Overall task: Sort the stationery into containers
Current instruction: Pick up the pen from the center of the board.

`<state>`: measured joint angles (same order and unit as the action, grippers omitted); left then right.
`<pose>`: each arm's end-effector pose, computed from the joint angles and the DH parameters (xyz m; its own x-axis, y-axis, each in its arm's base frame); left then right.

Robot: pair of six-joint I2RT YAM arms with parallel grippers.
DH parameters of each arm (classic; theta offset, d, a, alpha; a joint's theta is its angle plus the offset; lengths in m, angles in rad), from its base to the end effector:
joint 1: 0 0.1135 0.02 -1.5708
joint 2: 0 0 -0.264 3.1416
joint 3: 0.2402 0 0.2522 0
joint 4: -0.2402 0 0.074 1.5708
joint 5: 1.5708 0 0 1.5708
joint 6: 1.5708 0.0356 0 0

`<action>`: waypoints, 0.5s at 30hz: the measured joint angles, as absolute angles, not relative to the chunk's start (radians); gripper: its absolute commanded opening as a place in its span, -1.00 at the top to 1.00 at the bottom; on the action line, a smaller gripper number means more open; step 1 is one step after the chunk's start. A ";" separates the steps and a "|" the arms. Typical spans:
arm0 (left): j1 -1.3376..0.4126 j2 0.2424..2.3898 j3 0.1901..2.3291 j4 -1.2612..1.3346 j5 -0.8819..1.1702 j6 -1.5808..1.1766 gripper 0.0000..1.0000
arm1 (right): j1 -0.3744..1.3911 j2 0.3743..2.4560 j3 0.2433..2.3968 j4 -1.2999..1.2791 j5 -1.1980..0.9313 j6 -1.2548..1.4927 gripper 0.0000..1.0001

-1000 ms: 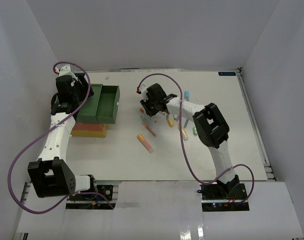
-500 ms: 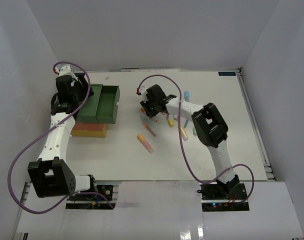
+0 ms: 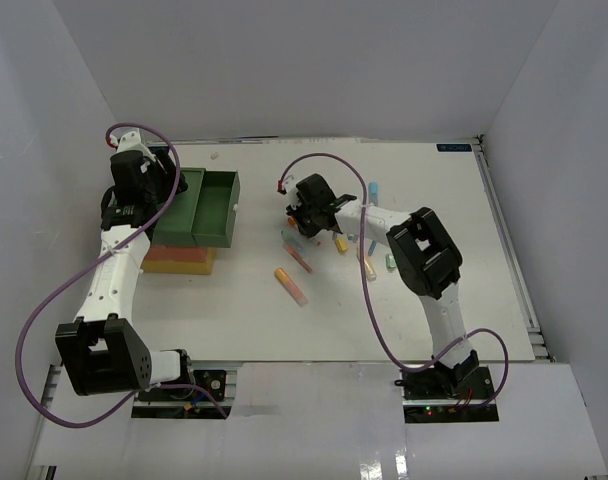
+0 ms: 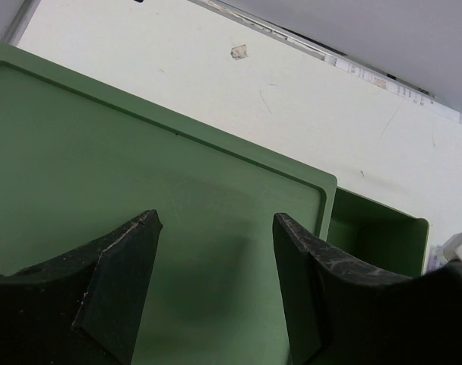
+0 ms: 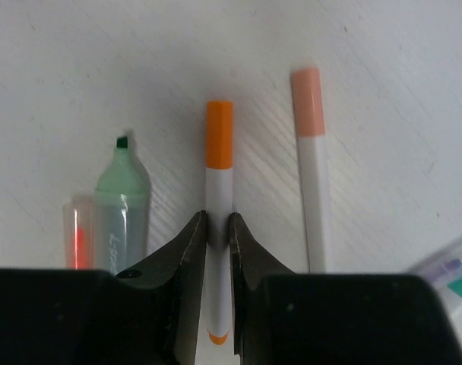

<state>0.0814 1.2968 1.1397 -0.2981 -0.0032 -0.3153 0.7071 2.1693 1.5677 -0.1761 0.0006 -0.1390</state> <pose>0.2973 0.0244 0.3404 -0.3905 -0.3430 -0.8543 -0.2159 0.9362 -0.2772 0.3670 0.3136 0.1655 -0.4383 -0.5568 -0.7056 -0.7169 0.6900 -0.0991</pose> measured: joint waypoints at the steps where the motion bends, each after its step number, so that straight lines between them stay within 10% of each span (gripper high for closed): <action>1: 0.081 1.297 1.140 -0.298 -0.002 -0.315 -0.44 | 0.707 2.154 1.554 -0.183 0.007 -0.138 0.77; 15: 0.082 1.298 1.140 -0.295 0.003 -0.316 -0.44 | 0.785 1.755 1.591 -0.213 -0.015 0.162 0.85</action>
